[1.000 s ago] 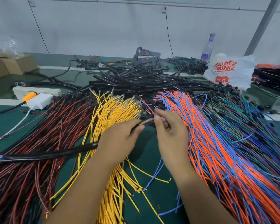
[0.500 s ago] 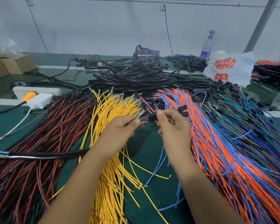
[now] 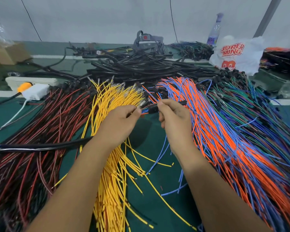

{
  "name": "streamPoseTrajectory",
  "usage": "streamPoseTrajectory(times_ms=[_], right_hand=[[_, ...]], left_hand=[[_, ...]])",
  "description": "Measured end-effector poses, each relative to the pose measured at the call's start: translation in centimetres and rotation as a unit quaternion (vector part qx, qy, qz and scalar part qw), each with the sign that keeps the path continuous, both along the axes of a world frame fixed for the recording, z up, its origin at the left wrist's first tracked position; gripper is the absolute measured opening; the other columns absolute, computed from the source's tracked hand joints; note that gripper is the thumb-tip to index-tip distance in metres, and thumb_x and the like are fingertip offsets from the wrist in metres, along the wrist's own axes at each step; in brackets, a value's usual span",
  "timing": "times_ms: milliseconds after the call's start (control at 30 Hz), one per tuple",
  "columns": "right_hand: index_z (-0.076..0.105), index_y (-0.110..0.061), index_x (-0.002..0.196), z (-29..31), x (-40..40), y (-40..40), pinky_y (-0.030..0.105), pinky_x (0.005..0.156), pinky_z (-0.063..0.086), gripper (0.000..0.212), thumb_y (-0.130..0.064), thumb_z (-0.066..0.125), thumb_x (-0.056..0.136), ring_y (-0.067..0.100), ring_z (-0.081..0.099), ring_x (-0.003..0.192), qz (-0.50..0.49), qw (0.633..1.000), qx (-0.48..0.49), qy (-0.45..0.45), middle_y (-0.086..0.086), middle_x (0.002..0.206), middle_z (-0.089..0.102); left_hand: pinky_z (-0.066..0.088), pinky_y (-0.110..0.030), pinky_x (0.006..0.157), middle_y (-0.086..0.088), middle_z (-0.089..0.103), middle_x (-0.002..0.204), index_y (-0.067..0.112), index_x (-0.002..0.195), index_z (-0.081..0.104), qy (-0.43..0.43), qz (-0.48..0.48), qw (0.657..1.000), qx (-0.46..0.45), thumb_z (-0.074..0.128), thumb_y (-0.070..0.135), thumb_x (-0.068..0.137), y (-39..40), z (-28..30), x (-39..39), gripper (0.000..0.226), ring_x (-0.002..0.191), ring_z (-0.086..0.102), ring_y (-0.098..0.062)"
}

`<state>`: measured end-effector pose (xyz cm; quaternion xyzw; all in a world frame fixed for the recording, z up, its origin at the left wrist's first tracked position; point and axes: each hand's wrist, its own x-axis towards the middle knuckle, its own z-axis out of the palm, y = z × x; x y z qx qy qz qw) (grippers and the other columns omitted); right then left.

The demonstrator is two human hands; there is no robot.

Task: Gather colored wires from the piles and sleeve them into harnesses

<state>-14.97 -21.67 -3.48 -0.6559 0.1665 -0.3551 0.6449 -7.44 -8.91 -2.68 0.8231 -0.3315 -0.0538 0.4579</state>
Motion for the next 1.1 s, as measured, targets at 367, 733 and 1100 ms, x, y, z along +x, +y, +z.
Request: streamPoseTrajectory(times_ms=[367, 733, 1100], right_hand=[[0.065, -0.027, 0.081, -0.3, 0.0, 0.4, 0.021, 0.058, 0.033, 0.022, -0.016, 0.054, 0.097, 0.003, 0.043, 0.059, 0.024, 0.998, -0.062, 0.002, -0.018, 0.058, 0.052], [0.069, -0.015, 0.083, 0.7, -0.1, -0.1, 0.02, 0.052, 0.046, 0.02, -0.019, 0.056, 0.097, 0.012, 0.061, 0.06, 0.054, 0.986, 0.147, -0.05, 0.0, 0.086, 0.071], [0.07, -0.014, 0.092, 0.4, -0.1, -0.7, 0.02, 0.063, 0.051, 0.013, -0.004, 0.062, 0.09, 0.012, 0.063, 0.08, 0.102, 0.989, 0.087, -0.065, 0.005, 0.086, 0.069]], left_hand=[[0.028, -0.03, 0.052, 0.009, 0.042, 0.053, 0.024, 0.066, 0.045, -0.109, 0.013, 0.994, 0.006, 0.053, 0.039, 0.094, -0.1, -0.4, -0.3, 0.032, 0.05, 0.038, -0.011], [0.016, -0.016, 0.037, 0.011, 0.024, 0.047, 0.026, 0.088, 0.07, 0.155, -0.036, 0.976, -0.146, 0.058, 0.034, 0.092, 0.1, 0.8, 0.2, 0.015, 0.038, 0.019, -0.005], [0.022, -0.013, 0.037, 0.011, 0.032, 0.04, 0.018, 0.08, 0.07, 0.097, -0.015, 0.989, -0.107, 0.056, 0.039, 0.093, 0.0, 0.0, 0.8, 0.029, 0.034, 0.028, -0.003]])
